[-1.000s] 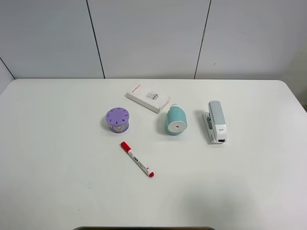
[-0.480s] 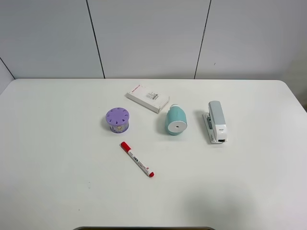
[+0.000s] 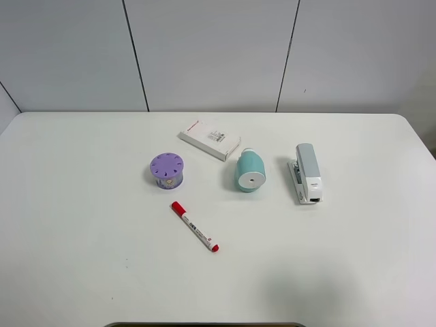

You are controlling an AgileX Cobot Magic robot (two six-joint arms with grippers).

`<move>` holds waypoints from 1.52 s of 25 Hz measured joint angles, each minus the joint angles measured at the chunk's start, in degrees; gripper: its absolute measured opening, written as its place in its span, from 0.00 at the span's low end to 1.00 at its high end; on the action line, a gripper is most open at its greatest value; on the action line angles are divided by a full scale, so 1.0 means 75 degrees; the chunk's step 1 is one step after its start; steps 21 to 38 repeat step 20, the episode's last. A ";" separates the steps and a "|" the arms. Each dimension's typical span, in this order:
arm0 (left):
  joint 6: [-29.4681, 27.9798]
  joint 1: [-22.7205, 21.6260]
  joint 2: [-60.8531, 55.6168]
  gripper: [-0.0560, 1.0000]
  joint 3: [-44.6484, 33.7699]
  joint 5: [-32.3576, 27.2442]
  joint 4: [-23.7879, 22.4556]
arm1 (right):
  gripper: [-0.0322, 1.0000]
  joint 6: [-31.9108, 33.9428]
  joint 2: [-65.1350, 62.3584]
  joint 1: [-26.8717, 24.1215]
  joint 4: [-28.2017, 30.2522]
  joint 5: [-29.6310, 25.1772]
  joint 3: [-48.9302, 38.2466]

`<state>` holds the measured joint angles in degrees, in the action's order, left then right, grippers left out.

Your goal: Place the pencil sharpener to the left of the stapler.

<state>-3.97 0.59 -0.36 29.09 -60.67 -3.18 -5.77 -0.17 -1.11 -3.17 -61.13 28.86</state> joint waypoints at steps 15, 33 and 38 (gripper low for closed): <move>0.0000 0.0000 0.0000 0.96 0.0000 0.0000 0.0000 | 0.99 -0.0044 0.0000 0.0000 0.0000 0.0000 0.0000; 0.0000 0.0000 0.0000 0.96 0.0000 0.0000 0.0000 | 0.99 -0.0044 0.0000 0.0000 0.0000 0.0000 0.0000; 0.0000 0.0000 0.0000 0.96 0.0000 0.0000 0.0000 | 0.99 -0.0044 0.0000 0.0000 0.0000 0.0000 0.0000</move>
